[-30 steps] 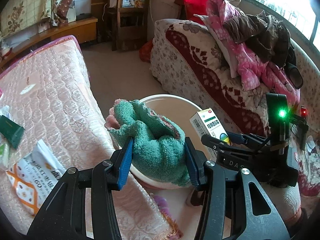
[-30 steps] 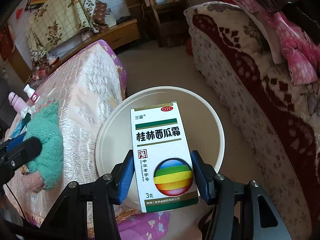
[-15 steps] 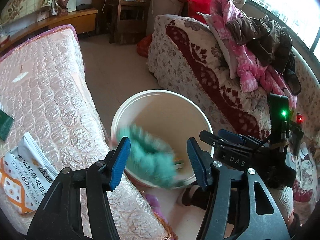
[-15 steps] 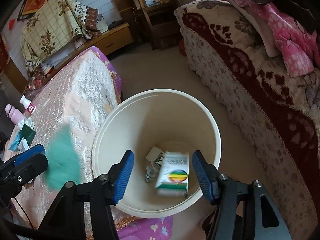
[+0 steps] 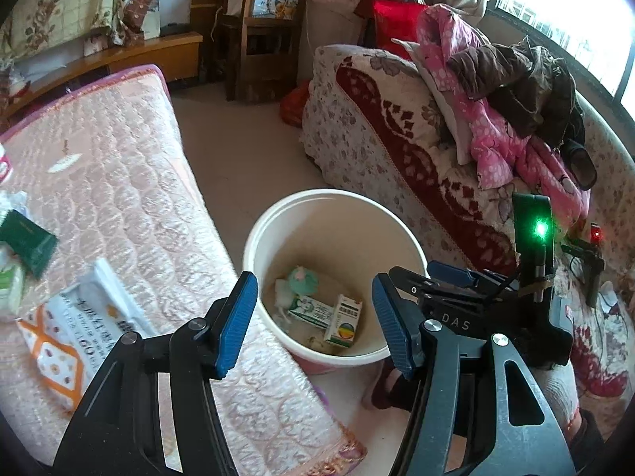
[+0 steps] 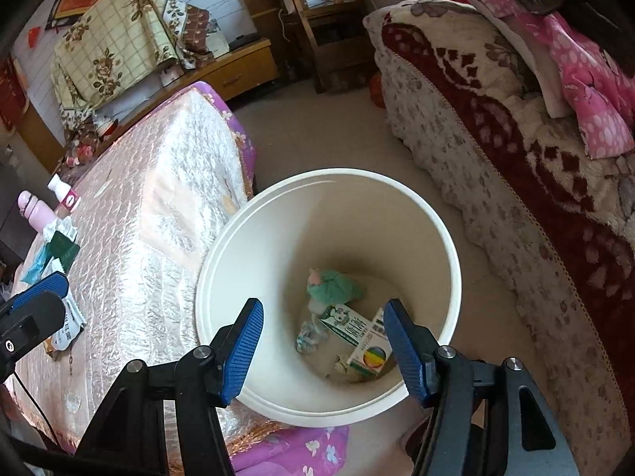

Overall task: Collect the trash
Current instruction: 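Move both tools back over the table toward the wrappers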

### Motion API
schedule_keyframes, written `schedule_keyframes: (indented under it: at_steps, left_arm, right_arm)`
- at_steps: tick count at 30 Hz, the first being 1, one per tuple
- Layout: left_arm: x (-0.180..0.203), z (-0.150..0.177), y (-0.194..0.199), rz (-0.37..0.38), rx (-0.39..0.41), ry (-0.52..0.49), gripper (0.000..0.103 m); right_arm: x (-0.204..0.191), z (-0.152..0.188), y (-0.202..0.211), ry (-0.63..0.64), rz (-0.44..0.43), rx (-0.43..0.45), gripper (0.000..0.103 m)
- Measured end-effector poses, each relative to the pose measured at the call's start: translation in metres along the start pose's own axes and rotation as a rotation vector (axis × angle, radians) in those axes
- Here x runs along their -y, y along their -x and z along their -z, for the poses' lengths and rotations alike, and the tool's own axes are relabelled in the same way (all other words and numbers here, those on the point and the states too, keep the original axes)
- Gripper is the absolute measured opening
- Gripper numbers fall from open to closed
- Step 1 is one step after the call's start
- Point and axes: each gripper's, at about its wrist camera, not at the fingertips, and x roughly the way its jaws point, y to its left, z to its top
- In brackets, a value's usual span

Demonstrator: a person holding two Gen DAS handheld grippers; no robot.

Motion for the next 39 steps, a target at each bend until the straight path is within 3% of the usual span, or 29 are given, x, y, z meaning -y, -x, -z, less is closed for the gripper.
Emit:
schedule_keyframes:
  at_steps: [6,8,15,39]
  left_arm:
    - [-0.011,0.008,0.026,-0.053,0.051,-0.024,0.059]
    - [-0.018,0.012,0.037,-0.078,0.071,-0.029,0.059]
    - [-0.055,0.021,0.065,-0.129,0.102,0.024,0.059]
    - [-0.260,0.075,0.150,-0.388,0.142,0.342,0.059]
  right_arm:
    - [-0.017,0.001,0.008,0.040,0.000,0.022,0.061]
    - [-0.025,0.001,0.011,0.055,-0.001,0.027,0.066]
    - [-0.068,0.006,0.019,0.115,-0.046,0.040,0.068]
    - [-0.213,0.023,0.002,0.347,-0.190,-0.019,0.075]
